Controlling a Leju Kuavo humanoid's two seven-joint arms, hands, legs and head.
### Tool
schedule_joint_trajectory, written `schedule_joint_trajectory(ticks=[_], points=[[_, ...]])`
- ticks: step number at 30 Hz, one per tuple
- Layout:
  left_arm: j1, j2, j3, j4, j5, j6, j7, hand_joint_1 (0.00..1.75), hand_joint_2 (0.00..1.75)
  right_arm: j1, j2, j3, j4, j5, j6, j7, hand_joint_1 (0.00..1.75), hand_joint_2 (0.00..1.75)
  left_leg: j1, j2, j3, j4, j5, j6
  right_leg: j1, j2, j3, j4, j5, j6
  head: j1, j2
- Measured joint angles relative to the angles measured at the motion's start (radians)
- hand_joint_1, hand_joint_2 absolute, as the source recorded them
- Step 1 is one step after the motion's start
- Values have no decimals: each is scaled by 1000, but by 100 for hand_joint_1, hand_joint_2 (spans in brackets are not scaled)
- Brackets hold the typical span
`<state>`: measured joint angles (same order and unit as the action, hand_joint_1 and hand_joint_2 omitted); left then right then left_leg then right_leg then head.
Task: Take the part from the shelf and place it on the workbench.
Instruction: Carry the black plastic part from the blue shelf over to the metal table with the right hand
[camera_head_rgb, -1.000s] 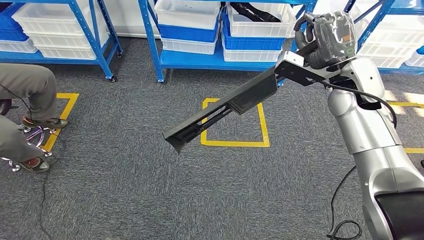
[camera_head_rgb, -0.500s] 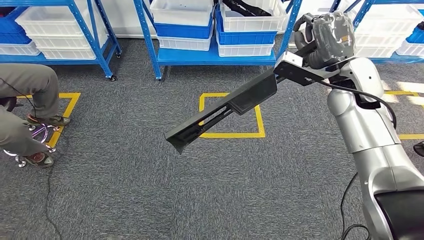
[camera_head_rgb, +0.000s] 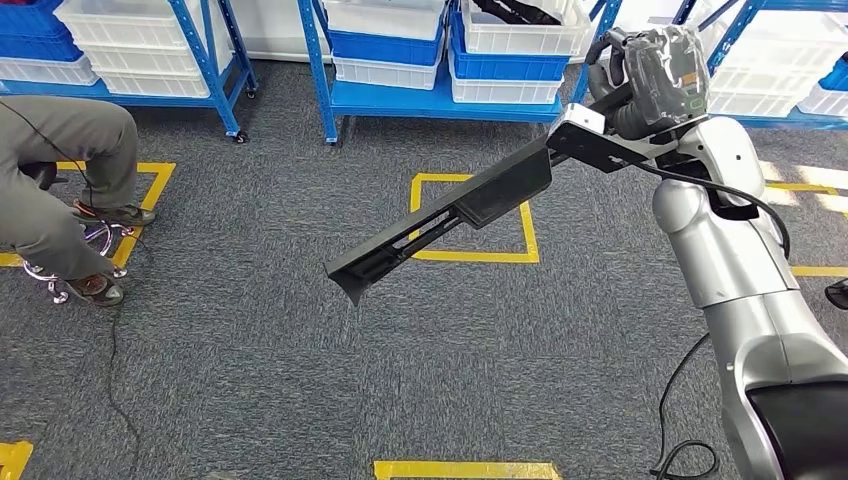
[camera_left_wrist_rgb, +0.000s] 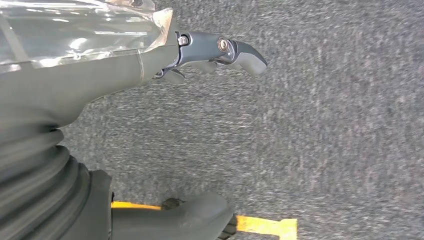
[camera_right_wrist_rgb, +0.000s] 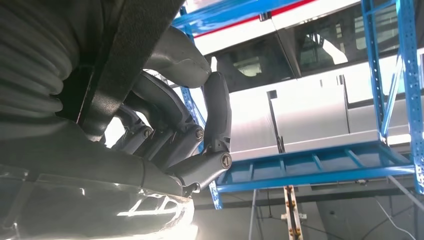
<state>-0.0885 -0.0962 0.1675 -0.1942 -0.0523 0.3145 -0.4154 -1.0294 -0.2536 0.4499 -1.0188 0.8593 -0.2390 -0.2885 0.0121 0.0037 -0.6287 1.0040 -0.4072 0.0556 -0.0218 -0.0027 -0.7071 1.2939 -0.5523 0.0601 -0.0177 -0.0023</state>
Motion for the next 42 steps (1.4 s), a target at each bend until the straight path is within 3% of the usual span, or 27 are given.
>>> schedule_joint_trajectory(ticks=[2, 3, 4, 6, 8, 9, 11, 13, 14, 15, 16, 18, 20, 24, 26, 28, 29, 30, 31, 33, 34, 36, 38, 40, 42], points=[[0, -1, 0, 0, 0, 0, -1, 0, 175, -1, 1, 0, 1, 2, -1, 0, 175, 175, 0, 0, -23, 2, 18, -6, -1, -1, 85, -105, 38, 14, 0, 0], [0, -1, 0, 0, 0, 0, -2, 0, 175, -4, 2, 1, 1, 4, -3, 0, 175, 175, -2, 0, -32, 3, 25, -11, 1, -2, 141, -184, 44, 12, 0, 0], [0, -1, 1, 0, 0, 1, -3, 0, 175, -6, 4, 1, 1, 6, -7, 0, 175, 175, -3, 0, -38, 3, 33, -17, 5, -1, 182, -246, 43, 6, -1, 0], [1, -2, 2, 0, 0, 4, -6, 0, 175, -8, 6, 0, 2, 3, -15, 2, 175, 175, -6, 0, -43, 4, 45, -28, 14, 2, 210, -303, 32, -14, -1, 0], [2, -1, 5, 0, 0, 7, -6, 0, 175, -9, 8, -3, 3, -7, -17, 3, 175, 175, -3, -1, -47, 6, 50, -39, 9, 3, 201, -305, 41, -33, -1, 0], [2, -1, 6, 0, 0, 8, -6, 0, 175, -10, 10, -4, 3, -13, -17, 3, 175, 175, -1, -2, -55, 19, 35, -44, 4, 1, 199, -305, 49, -45, -2, 0], [4, 0, 8, 0, -1, 10, -5, 0, 175, -13, 15, -5, 4, -20, -16, 4, 175, 175, 3, -5, -92, 108, -37, -53, -2, 0, 192, -306, 64, -64, -4, 0], [5, 0, 8, 0, -1, 10, -4, 0, 175, -13, 19, -5, 5, -21, -14, 4, 175, 175, 5, -6, -139, 246, -110, -61, 0, 1, 179, -305, 76, -71, -5, 0], [6, 0, 8, 0, -2, 10, -4, 0, 175, -12, 20, -5, 6, -22, -13, 5, 175, 175, 6, -6, -150, 289, -123, -64, 1, 2, 173, -304, 80, -70, -5, 0], [6, 0, 8, 0, -2, 10, -4, 0, 175, -11, 21, -5, 7, -22, -12, 5, 175, 175, 7, -6, -142, 295, -117, -65, 1, 3, 169, -304, 84, -68, -5, 0], [6, 0, 8, 0, -2, 10, -4, 0, 175, -11, 22, -5, 8, -22, -12, 5, 175, 175, 9, -6, -114, 261, -97, -65, 1, 4, 167, -303, 86, -66, -5, 0], [6, 1, 8, 0, -2, 10, -4, 0, 175, -12, 23, -5, 8, -22, -13, 5, 175, 175, 10, -9, -24, 127, -51, -60, 2, 5, 163, -301, 88, -62, -5, 0], [6, 2, 8, 0, -2, 10, -4, 0, 175, -16, 24, -6, 8, -22, -13, 5, 175, 175, 7, -13, 33, 34, -34, -52, 6, 7, 158, -299, 91, -56, -5, 0], [6, 0, 8, 0, -2, 10, -3, 0, 175, -18, 25, -9, 9, -23, -13, 6, 175, 175, 6, -5, 37, 0, -25, -27, 13, 9, 138, -289, 91, -36, -4, 0], [5, 0, 9, 0, -3, 10, -3, 0, 175, -19, 23, -13, 9, -24, -14, 6, 175, 175, 9, 4, 37, -12, -15, -13, 12, 9, 96, -212, 52, -37, -1, 0], [6, -1, 9, 0, -4, 10, -1, 0, 175, -17, 21, -16, 10, -26, -14, 7, 175, 175, 6, 12, 32, -13, -12, -8, 8, 9, 32, -80, 2, -39, 1, 0], [6, -1, 9, 0, -5, 10, 0, 0, 175, -15, 19, -18, 11, -25, -14, 8, 175, 175, 5, 17, 30, -13, -12, -8, 7, 9, 10, -34, -10, -36, 1, 0], [6, -2, 9, 0, -6, 9, 1, 0, 175, -12, 18, -18, 12, -24, -15, 9, 175, 175, 5, 24, 29, -12, -11, -8, 5, 8, 5, -23, -7, -29, 1, 0], [6, -3, 9, 0, -6, 8, 1, 0, 175, -11, 18, -19, 12, -22, -15, 12, 175, 175, 6, 32, 29, -11, -11, -9, 3, 3, 20, -53, 11, -20, 1, 0], [7, -4, 9, 0, -10, 7, 1, 0, 175, -14, 17, -21, 12, -16, -16, 19, 175, 175, 6, 49, 29, -6, -13, -13, -1, -28, 88, -190, 64, -2, 2, 0], [7, -4, 9, 0, -12, 6, 1, 0, 175, -16, 17, -22, 11, -13, -16, 24, 175, 175, 3, 57, 28, -3, -15, -18, 1, -43, 117, -249, 84, -1, 1, 0], [10, -3, 9, 0, -17, 5, 0, 0, 175, -20, 13, -25, 10, -12, -16, 32, 175, 175, -4, 72, 26, 2, -17, -28, 7, -51, 135, -295, 98, -11, 1, 0], [14, -3, 9, 0, -19, 4, 0, 0, 175, -22, 5, -29, 10, -10, -15, 37, 175, 175, -5, 88, 24, 4, -18, -36, 4, -25, 130, -292, 105, -24, 0, 0], [16, -2, 9, 0, -19, 5, 0, 0, 175, -26, -2, -31, 10, -10, -10, 38, 175, 175, 1, 68, 10, 36, -45, -45, -3, -5, 128, -292, 112, -37, -1, 0], [16, -3, 9, 0, -22, 3, 0, 0, 175, -34, -2, -32, 12, -7, -1, 43, 175, 175, 5, 23, -35, 145, -111, -52, -5, 14, 125, -293, 117, -50, -1, 0]])
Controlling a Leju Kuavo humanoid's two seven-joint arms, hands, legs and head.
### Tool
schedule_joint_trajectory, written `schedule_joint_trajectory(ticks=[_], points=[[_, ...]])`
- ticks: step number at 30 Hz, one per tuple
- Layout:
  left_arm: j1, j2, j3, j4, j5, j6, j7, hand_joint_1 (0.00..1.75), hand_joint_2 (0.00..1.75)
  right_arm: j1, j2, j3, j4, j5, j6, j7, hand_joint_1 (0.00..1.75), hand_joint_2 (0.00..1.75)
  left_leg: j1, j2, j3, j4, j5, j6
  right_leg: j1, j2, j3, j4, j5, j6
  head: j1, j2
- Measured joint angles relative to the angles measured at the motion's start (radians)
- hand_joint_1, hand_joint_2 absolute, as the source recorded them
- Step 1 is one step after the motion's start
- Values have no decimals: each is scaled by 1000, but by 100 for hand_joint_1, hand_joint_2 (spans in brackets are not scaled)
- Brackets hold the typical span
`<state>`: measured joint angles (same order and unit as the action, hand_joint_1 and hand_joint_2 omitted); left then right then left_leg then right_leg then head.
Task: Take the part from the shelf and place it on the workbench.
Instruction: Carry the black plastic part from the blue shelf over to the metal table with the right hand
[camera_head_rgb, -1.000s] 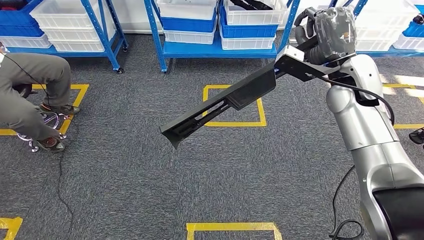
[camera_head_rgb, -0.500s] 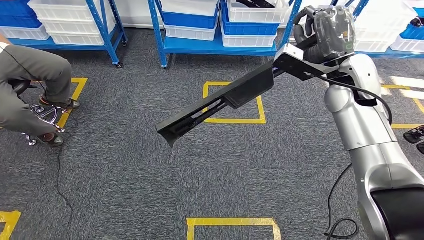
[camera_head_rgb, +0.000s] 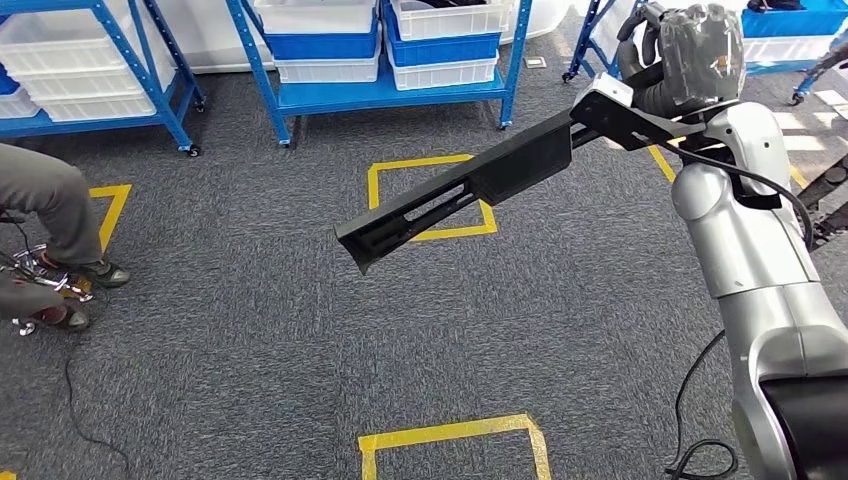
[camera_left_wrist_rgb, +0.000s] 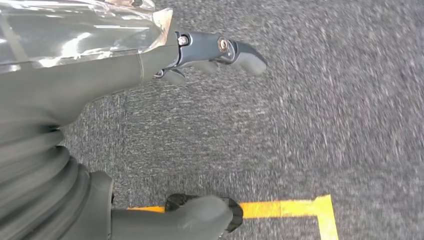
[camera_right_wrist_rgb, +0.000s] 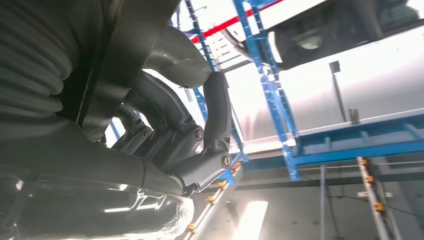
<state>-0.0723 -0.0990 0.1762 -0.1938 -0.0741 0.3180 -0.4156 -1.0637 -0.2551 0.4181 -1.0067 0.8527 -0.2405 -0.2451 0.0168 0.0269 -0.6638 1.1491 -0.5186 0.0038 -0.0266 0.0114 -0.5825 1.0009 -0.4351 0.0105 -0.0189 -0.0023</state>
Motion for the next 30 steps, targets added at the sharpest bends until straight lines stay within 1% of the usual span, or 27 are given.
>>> schedule_joint_trajectory(ticks=[1, 2, 3, 6, 7, 8, 9, 10, 11, 12, 13, 14, 15, 16, 17, 18, 19, 20, 21, 22, 23, 24, 26, 27, 28, 29, 30], points=[[-2, -2, 0, 0, -3, -1, 2, 0, 175, -3, 2, 1, 3, 4, 4, 5, 175, 175, 0, -14, -31, 69, -32, -1, 1, 10, -2, 0, 2, -4, -1, 0], [-5, -4, 0, 0, -7, -2, 5, 0, 175, -6, 5, 2, 5, 7, 6, 9, 175, 175, 0, -19, -55, 123, -54, -2, 3, 18, -4, 0, 3, -6, -1, 0], [-7, -5, 0, 0, -9, -2, 7, 0, 175, -7, 7, 3, 7, 10, 7, 11, 175, 175, 0, -21, -70, 155, -65, -2, 4, 24, -6, 1, 4, -7, -2, 0], [-9, -6, 0, 0, -11, -2, 9, 0, 175, -8, 8, 4, 8, 12, 7, 13, 175, 175, 0, -21, -78, 170, -68, -1, 5, 28, -6, 1, 4, -8, -3, 0], [-15, -9, -1, -1, -13, -2, 11, 0, 175, -8, 7, 4, 10, 14, 6, 15, 175, 175, 0, -23, -70, 154, -51, 2, 6, 36, -6, 1, 5, -8, -3, 0], [-23, -14, -1, -1, -18, -2, 14, 0, 175, -8, 6, 5, 12, 16, 4, 17, 175, 175, 0, -41, -38, 89, -13, 11, 8, 51, -6, 2, 5, -9, -3, 0], [-31, -20, -3, -2, -27, -2, 18, 0, 175, -8, -1, 5, 15, 18, 0, 21, 175, 175, -1, -66, -2, 16, 22, 21, 7, 74, -11, 2, 9, -4, -3, 0], [-38, -27, -6, -3, -38, -2, 24, 0, 175, -7, -9, 4, 17, 20, -6, 25, 175, 175, -3, -87, 35, -60, 58, 32, 7, 100, -17, 2, 13, 3, -3, 0], [-41, -33, -10, -3, -47, -4, 29, 0, 175, -6, -20, 2, 17, 19, -11, 28, 175, 175, -2, -102, 65, -122, 78, 40, 9, 123, -24, 1, 18, 12, -3, 0], [-43, -37, -15, -3, -54, -6, 34, 0, 175, -2, -31, -2, 17, 18, -15, 30, 175, 175, -2, -96, 72, -138, 80, 42, 9, 126, -34, 3, 21, 21, -4, 0], [-45, -38, -17, -4, -58, -8, 38, 0, 175, 1, -41, -7, 17, 18, -17, 31, 175, 175, 1, -81, 75, -147, 85, 44, 13, 106, -46, 19, 13, 24, 0, 0], [-47, -39, -19, -4, -60, -10, 40, 0, 175, 3, -50, -12, 17, 17, -20, 32, 175, 175, 3, -65, 78, -155, 90, 46, 18, 77, -67, 55, -5, 24, 6, 0], [-48, -39, -20, -5, -62, -11, 41, 0, 175, 6, -57, -16, 17, 15, -22, 32, 175, 175, 2, -50, 79, -159, 92, 48, 17, 41, -95, 111, -30, 23, 11, 0], [-49, -39, -21, -5, -64, -12, 43, 0, 175, 9, -62, -19, 18, 13, -25, 32, 175, 175, 1, -35, 78, -160, 93, 50, 17, 17, -129, 177, -57, 23, 16, 0], [-49, -39, -22, -5, -67, -13, 44, 0, 175, 15, -68, -22, 19, 10, -28, 32, 175, 175, -1, -19, 77, -160, 92, 50, 14, 7, -158, 236, -76, 25, 16, 0], [-50, -38, -23, -6, -71, -15, 47, 0, 175, 22, -74, -25, 21, 7, -30, 32, 175, 175, -1, -3, 76, -160, 92, 50, 11, 2, -173, 267, -83, 31, 16, 0], [-50, -37, -26, -6, -76, -18, 50, 0, 175, 30, -82, -30, 23, 5, -31, 32, 175, 175, -1, 11, 76, -160, 91, 49, 8, -3, -167, 260, -75, 39, 17, 0], [-51, -36, -29, -6, -80, -20, 53, 0, 175, 35, -90, -36, 25, 3, -32, 31, 175, 175, 0, 24, 76, -159, 90, 47, 3, -12, -140, 212, -54, 50, 17, 0], [-52, -35, -31, -7, -83, -22, 55, 0, 175, 38, -97, -41, 26, 1, -33, 31, 175, 175, 0, 37, 76, -158, 88, 44, 0, -31, -99, 136, -28, 60, 17, 0], [-54, -33, -33, -7, -85, -23, 57, 0, 175, 39, -103, -46, 27, 1, -35, 30, 175, 175, -2, 49, 76, -156, 86, 40, 0, -54, -60, 67, -5, 65, 18, 0], [-54, -32, -35, -8, -85, -24, 58, 0, 175, 40, -106, -49, 27, 0, -37, 30, 175, 175, -5, 60, 76, -154, 83, 34, 3, -71, -33, 16, 11, 63, 18, 0], [-55, -30, -37, -8, -87, -24, 58, 0, 175, 41, -109, -52, 27, -1, -39, 30, 175, 175, -9, 70, 78, -152, 80, 29, 6, -79, -21, -8, 19, 58, 17, 0], [-58, -28, -41, -9, -91, -26, 62, 0, 175, 47, -116, -57, 28, -1, -41, 30, 175, 175, -12, 92, 82, -150, 77, 22, 9, -59, -24, -10, 24, 41, 15, 0], [-60, -27, -43, -9, -95, -28, 66, 0, 175, 50, -122, -61, 29, -1, -42, 31, 175, 175, -9, 90, 82, -147, 72, 17, 4, -47, -26, -10, 26, 35, 14, 0], [-62, -26, -46, -10, -99, -32, 69, 0, 175, 52, -126, -64, 30, 0, -42, 31, 175, 175, -5, 73, 77, -134, 59, 12, 0, -36, -27, -10, 28, 27, 14, 0], [-64, -25, -48, -10, -103, -37, 72, 0, 175, 51, -131, -67, 31, 1, -41, 31, 175, 175, -2, 46, 62, -100, 34, 8, -4, -26, -27, -10, 30, 19, 14, 0], [-64, -25, -51, -10, -106, -40, 75, 0, 175, 50, -134, -70, 34, 3, -41, 32, 175, 175, 1, 13, 38, -43, 0, 5, -5, -15, -28, -11, 32, 12, 13, 0]])
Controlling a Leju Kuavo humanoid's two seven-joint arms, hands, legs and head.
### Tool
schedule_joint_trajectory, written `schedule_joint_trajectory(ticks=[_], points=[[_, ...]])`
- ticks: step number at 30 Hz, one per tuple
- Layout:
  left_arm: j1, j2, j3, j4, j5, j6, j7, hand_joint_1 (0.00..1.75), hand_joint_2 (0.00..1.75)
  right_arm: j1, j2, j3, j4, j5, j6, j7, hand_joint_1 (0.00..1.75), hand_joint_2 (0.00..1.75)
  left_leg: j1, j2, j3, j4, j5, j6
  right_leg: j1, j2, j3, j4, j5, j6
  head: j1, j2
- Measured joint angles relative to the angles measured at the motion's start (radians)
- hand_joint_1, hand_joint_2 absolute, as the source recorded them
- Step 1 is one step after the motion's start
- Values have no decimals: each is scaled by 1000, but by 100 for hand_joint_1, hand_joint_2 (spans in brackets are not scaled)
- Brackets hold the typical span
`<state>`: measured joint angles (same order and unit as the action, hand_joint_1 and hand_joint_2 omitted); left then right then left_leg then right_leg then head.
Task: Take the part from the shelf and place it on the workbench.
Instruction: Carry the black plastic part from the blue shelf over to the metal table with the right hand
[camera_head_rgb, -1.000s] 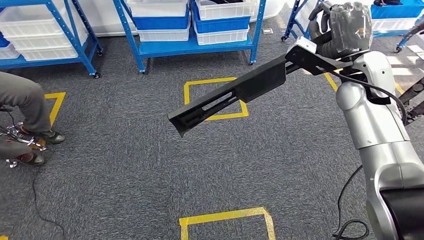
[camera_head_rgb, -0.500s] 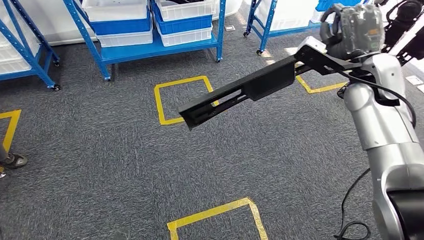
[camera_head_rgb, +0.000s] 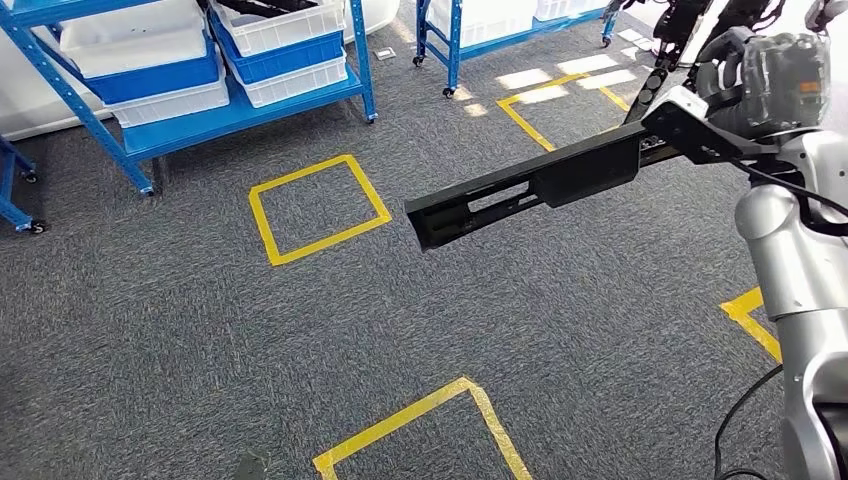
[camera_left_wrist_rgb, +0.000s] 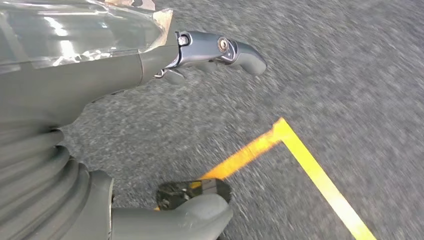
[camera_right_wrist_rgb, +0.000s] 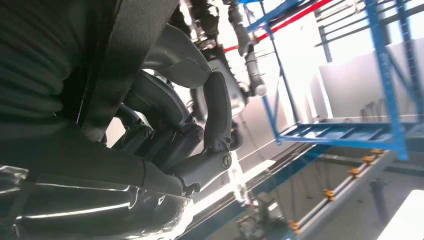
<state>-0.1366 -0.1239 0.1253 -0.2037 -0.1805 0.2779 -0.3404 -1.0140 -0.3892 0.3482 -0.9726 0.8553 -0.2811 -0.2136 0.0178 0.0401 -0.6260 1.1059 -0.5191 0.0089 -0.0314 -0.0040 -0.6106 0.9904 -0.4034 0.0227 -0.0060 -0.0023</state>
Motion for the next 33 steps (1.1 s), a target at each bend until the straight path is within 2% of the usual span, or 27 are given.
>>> schedule_joint_trajectory(ticks=[1, 2, 3, 4, 5, 6, 8, 10, 11, 12, 14, 16, 18, 19, 20, 21, 22, 23, 24, 25, 26, 27, 28, 30, 31, 32, 33], points=[[0, -1, -2, 0, -3, -2, 5, 0, 175, -2, -3, -2, 6, 2, 1, 0, 175, 175, 0, -24, -31, 72, -37, 0, 2, 11, -1, 0, 2, -6, 0, 0], [0, -2, -5, 0, -5, -2, 10, 0, 175, -3, -4, -4, 16, 5, 2, -2, 175, 175, 0, -34, -62, 142, -66, 1, 5, 24, -2, 0, 3, -10, 0, 0], [1, -2, -7, 0, -8, -1, 17, 0, 175, -3, -7, -6, 27, 10, 2, -3, 175, 175, 0, -39, -85, 189, -78, 3, 7, 37, -3, 0, 3, -11, 0, 0], [0, -3, -8, 0, -10, -1, 22, 0, 175, -4, -10, -8, 37, 15, 1, -5, 175, 175, 0, -41, -90, 199, -71, 6, 9, 51, -3, 1, 4, -11, 0, 0], [1, -3, -9, 0, -11, -2, 26, 0, 175, -7, -13, -9, 47, 21, 0, -7, 175, 175, 0, -44, -76, 168, -45, 11, 10, 64, -3, 2, 4, -11, 0, 0], [1, -3, -9, 0, -12, -5, 28, 0, 175, -10, -16, -10, 56, 26, -1, -7, 175, 175, 0, -55, -46, 104, -7, 17, 11, 78, -3, 3, 5, -11, 0, 0], [1, 2, -9, 0, -12, -10, 31, 0, 175, -19, -19, -16, 73, 24, -5, -2, 175, 175, 1, -99, 19, -29, 47, 30, 13, 102, -5, 6, 6, -7, 1, 0], [2, 6, -9, 0, -14, -14, 32, 0, 175, -24, -21, -23, 87, 16, -9, 4, 175, 175, -2, -121, 45, -82, 57, 35, 11, 123, -13, 6, 12, 2, -1, 0], [2, 6, -9, 0, -14, -14, 32, 0, 175, -25, -24, -27, 93, 14, -10, 5, 175, 175, -4, -110, 46, -87, 58, 35, 11, 135, -18, 4, 16, 9, -2, 0], [1, 6, -9, 0, -14, -14, 32, 0, 175, -24, -29, -31, 97, 12, -10, 5, 175, 175, -5, -97, 48, -92, 62, 38, 10, 135, -25, 4, 18, 15, -3, 0], [1, 7, -9, 0, -15, -15, 32, 0, 175, -25, -38, -38, 105, 11, -11, 4, 175, 175, -3, -73, 52, -105, 71, 46, 14, 91, -50, 39, 1, 20, 0, 0], [2, 7, -9, 0, -15, -15, 33, 0, 175, -27, -41, -42, 111, 10, -11, 4, 175, 175, -3, -46, 53, -111, 75, 51, 14, 33, -105, 151, -50, 19, 4, 0], [3, 7, -9, 0, -17, -15, 33, 0, 175, -20, -42, -44, 116, 6, -11, 7, 175, 175, -4, -17, 52, -111, 75, 51, 10, 18, -162, 272, -92, 26, 6, 0], [3, 7, -9, 0, -18, -16, 33, 0, 175, -14, -46, -46, 118, 4, -10, 10, 175, 175, -3, -3, 51, -110, 74, 49, 7, 15, -168, 290, -94, 34, 6, 0], [3, 7, -9, 0, -19, -18, 33, 0, 175, -8, -52, -49, 118, 2, -10, 12, 175, 175, -3, 9, 51, -110, 72, 47, 3, 9, -153, 265, -81, 44, 6, 0], [2, 7, -10, 0, -21, -20, 33, 0, 175, -4, -58, -52, 118, 1, -10, 15, 175, 175, -1, 20, 52, -108, 70, 44, -1, -4, -119, 203, -58, 54, 6, 0], [2, 7, -10, 0, -24, -23, 33, 0, 175, -2, -65, -56, 118, -2, -10, 16, 175, 175, -3, 31, 52, -106, 67, 39, -3, -30, -79, 127, -36, 62, 7, 0], [1, 7, -11, 0, -27, -25, 34, 0, 175, 0, -71, -60, 118, -6, -9, 16, 175, 175, -6, 41, 52, -103, 62, 32, 1, -51, -45, 65, -17, 63, 7, 0], [0, 8, -11, 0, -30, -27, 34, 0, 175, 3, -76, -64, 117, -11, -8, 16, 175, 175, -10, 52, 53, -100, 57, 26, 5, -63, -24, 25, -7, 58, 7, 0], [0, 8, -12, 0, -32, -28, 34, 0, 175, 9, -81, -69, 116, -16, -7, 15, 175, 175, -15, 62, 54, -99, 52, 20, 8, -66, -17, 9, -4, 50, 6, 0], [-1, 8, -13, 0, -33, -29, 34, 0, 175, 18, -87, -73, 115, -21, -6, 13, 175, 175, -16, 73, 57, -99, 48, 17, 12, -52, -17, 10, -3, 40, 4, 0], [-1, 9, -15, 0, -34, -30, 34, 0, 175, 29, -94, -76, 113, -25, -6, 10, 175, 175, -15, 83, 59, -98, 44, 13, 7, -39, -18, 11, -2, 32, 3, 0], [-1, 9, -16, 0, -34, -31, 34, 0, 175, 41, -101, -78, 108, -29, -6, 6, 175, 175, -10, 77, 58, -90, 35, 10, 4, -27, -18, 11, -2, 26, 3, 0], [0, 9, -19, 1, -36, -30, 34, 0, 175, 59, -112, -83, 95, -35, -6, 0, 175, 175, -3, 29, 31, -22, -13, 4, -1, -3, -18, 11, 1, 10, 1, 0], [0, 10, -19, 1, -37, -29, 34, 0, 175, 66, -115, -84, 87, -38, -5, -1, 175, 175, -1, -5, 3, 43, -49, 2, 0, 10, -18, 11, 1, 5, 0, 0], [1, 10, -19, 2, -37, -29, 34, 0, 175, 72, -117, -85, 81, -41, -1, -2, 175, 175, -1, -26, -32, 116, -82, 3, 2, 22, -18, 11, 2, 0, 0, 0], [2, 11, -19, 2, -37, -28, 34, 0, 175, 77, -118, -85, 77, -45, 4, -2, 175, 175, -1, -37, -63, 177, -102, 4, 4, 37, -18, 12, 2, -1, -1, 0]])
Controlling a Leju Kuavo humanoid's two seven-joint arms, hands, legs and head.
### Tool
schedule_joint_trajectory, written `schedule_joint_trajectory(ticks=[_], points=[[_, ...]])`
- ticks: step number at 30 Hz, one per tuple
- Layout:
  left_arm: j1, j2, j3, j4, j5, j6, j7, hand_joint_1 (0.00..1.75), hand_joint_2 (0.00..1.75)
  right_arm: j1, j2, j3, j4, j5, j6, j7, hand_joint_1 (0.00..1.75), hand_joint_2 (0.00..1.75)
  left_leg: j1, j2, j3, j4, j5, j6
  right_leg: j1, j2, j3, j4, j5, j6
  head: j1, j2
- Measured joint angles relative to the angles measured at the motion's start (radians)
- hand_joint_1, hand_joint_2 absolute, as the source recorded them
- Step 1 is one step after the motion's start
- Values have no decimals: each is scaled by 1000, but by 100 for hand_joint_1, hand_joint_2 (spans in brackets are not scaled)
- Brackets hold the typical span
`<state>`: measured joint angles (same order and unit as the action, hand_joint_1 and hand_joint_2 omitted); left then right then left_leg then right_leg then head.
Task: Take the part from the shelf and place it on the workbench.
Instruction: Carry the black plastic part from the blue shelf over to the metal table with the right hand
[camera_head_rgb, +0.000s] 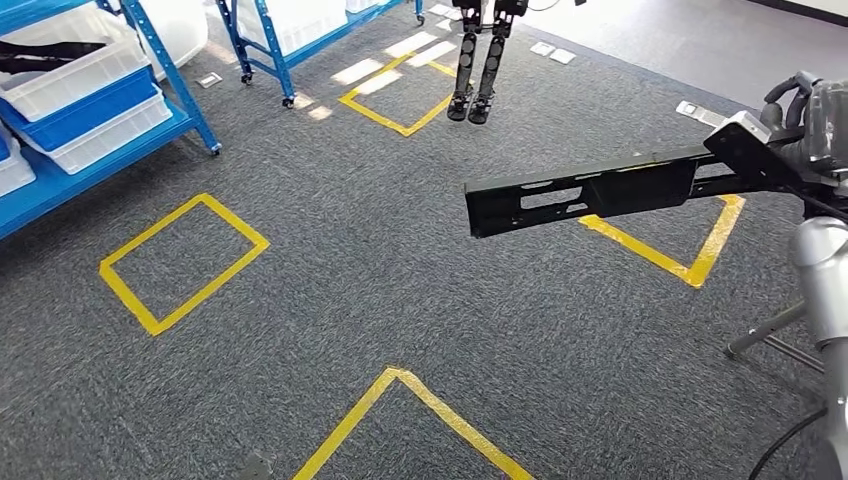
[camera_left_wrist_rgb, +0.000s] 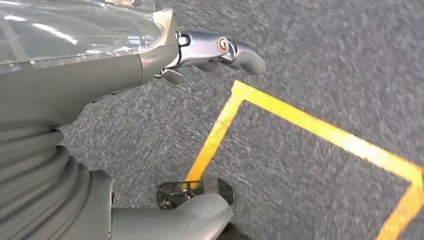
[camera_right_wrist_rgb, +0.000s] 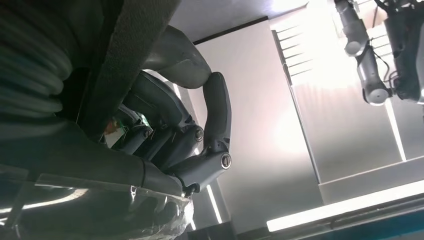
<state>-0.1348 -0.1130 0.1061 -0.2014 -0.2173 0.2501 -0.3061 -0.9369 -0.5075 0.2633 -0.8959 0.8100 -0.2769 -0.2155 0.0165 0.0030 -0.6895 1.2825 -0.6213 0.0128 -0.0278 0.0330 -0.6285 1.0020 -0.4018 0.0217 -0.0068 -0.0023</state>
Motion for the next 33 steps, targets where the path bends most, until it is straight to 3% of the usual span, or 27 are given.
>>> schedule_joint_trajectory(ticks=[1, 2, 3, 5, 7, 9, 10, 12, 14, 16, 17, 18, 20, 22, 24, 25, 27, 29, 30, 31, 32, 33], points=[[0, 0, 0, 0, 0, 1, 0, 0, 175, 3, -3, 0, -2, -3, 6, 0, 175, 175, 0, -4, -19, 28, 1, 2, 2, 15, 0, 0, 0, 0, 0, 0], [0, 1, 0, 1, 0, 1, 0, 0, 175, 5, -6, -1, -4, -6, 10, 0, 175, 175, 0, -7, -21, 18, 21, 6, 4, 29, 1, 1, 0, 0, 0, 0], [0, 1, 0, 1, 1, 2, 0, 0, 175, 6, -11, -1, -6, -8, 13, 0, 175, 175, 0, -12, -4, -30, 59, 11, 5, 43, 2, 1, 0, 0, 0, 0], [1, 4, 0, 1, 3, 3, -1, 0, 175, 4, -16, -2, -11, -11, 17, -1, 175, 175, 1, -54, 50, -165, 136, 26, 7, 70, 2, 2, 0, 1, 1, 0], [2, 6, 0, 1, 5, 6, -2, 0, 175, 0, -17, -2, -14, -14, 25, -1, 175, 175, -1, -88, 82, -242, 166, 34, 5, 95, -3, 3, 2, 5, 1, 0], [2, 5, 0, 1, 7, 11, -3, 0, 175, -6, -21, -1, -14, -17, 31, -3, 175, 175, -7, -74, 90, -256, 165, 36, 3, 121, -11, -1, 8, 19, -1, 0], [2, 4, 0, 1, 8, 13, -4, 0, 175, -10, -24, -1, -13, -18, 32, -6, 175, 175, -9, -61, 94, -264, 169, 39, 2, 120, -15, 0, 8, 26, -2, 0], [3, 3, 1, 1, 9, 17, -8, 0, 175, -27, -27, 0, -8, -20, 32, -13, 175, 175, -7, -33, 105, -282, 178, 48, 9, 69, -44, 49, -17, 27, 5, 0], [6, 4, 1, 1, 8, 17, -11, 0, 175, -44, -22, 4, 2, -25, 29, -18, 175, 175, -9, -4, 108, -288, 181, 53, 10, 3, -105, 174, -69, 24, 12, 0], [8, 4, 1, 2, 6, 16, -11, 0, 175, -48, -19, 9, 12, -29, 27, -21, 175, 175, -11, 25, 108, -287, 180, 52, 5, -18, -150, 271, -97, 32, 14, 0], [8, 4, 1, 2, 5, 16, -11, 0, 175, -48, -19, 11, 17, -31, 26, -22, 175, 175, -11, 37, 108, -287, 179, 51, 1, -23, -145, 267, -91, 40, 14, 0], [8, 4, 1, 2, 4, 16, -11, 0, 175, -49, -20, 13, 20, -33, 26, -23, 175, 175, -11, 50, 109, -286, 178, 49, -4, -32, -119, 221, -72, 50, 14, 0], [7, 5, 1, 1, 3, 16, -11, 0, 175, -55, -20, 16, 24, -36, 26, -26, 175, 175, -12, 73, 111, -283, 172, 39, -7, -72, -36, 78, -26, 64, 15, 0], [6, 5, 1, 1, 3, 16, -11, 0, 175, -61, -19, 20, 26, -38, 25, -27, 175, 175, -18, 92, 113, -278, 164, 28, 1, -97, 6, 0, -5, 56, 14, 0], [5, 4, 0, 1, 3, 16, -11, 0, 175, -66, -19, 24, 29, -38, 24, -25, 175, 175, -21, 112, 117, -277, 159, 19, 8, -78, 3, -4, -2, 38, 13, 0], [5, 4, 0, 1, 3, 16, -11, 0, 175, -68, -20, 26, 30, -38, 24, -24, 175, 175, -19, 113, 117, -274, 154, 14, 3, -67, 3, -5, 0, 30, 12, 0], [5, 5, 1, 1, 3, 16, -10, 0, 175, -74, -20, 30, 32, -38, 23, -23, 175, 175, -11, 75, 100, -230, 119, 5, -5, -45, 2, -6, 3, 12, 11, 0], [7, 5, 1, 2, 3, 17, -9, 0, 175, -80, -16, 35, 32, -37, 23, -22, 175, 175, -6, 19, 46, -106, 50, 1, -4, -23, 1, -6, 6, -1, 8, 0], [9, 5, 1, 2, 3, 17, -8, 0, 175, -81, -13, 37, 33, -37, 23, -22, 175, 175, -6, 4, 12, -36, 21, 1, -1, -11, 1, -6, 6, -4, 8, 0], [10, 5, 1, 2, 3, 17, -7, 0, 175, -82, -10, 40, 34, -37, 23, -22, 175, 175, -6, -3, -13, 12, 8, 2, 2, 3, 1, -5, 6, -5, 8, 0], [10, 5, 1, 2, 3, 17, -7, 0, 175, -82, -9, 41, 36, -37, 23, -21, 175, 175, -6, -5, -21, 23, 16, 4, 4, 17, 1, -5, 6, -5, 8, 0], [10, 5, 1, 2, 3, 17, -6, 0, 175, -83, -9, 43, 37, -37, 23, -21, 175, 175, -6, -8, -11, -6, 44, 7, 5, 31, 1, -3, 6, -5, 8, 0]])
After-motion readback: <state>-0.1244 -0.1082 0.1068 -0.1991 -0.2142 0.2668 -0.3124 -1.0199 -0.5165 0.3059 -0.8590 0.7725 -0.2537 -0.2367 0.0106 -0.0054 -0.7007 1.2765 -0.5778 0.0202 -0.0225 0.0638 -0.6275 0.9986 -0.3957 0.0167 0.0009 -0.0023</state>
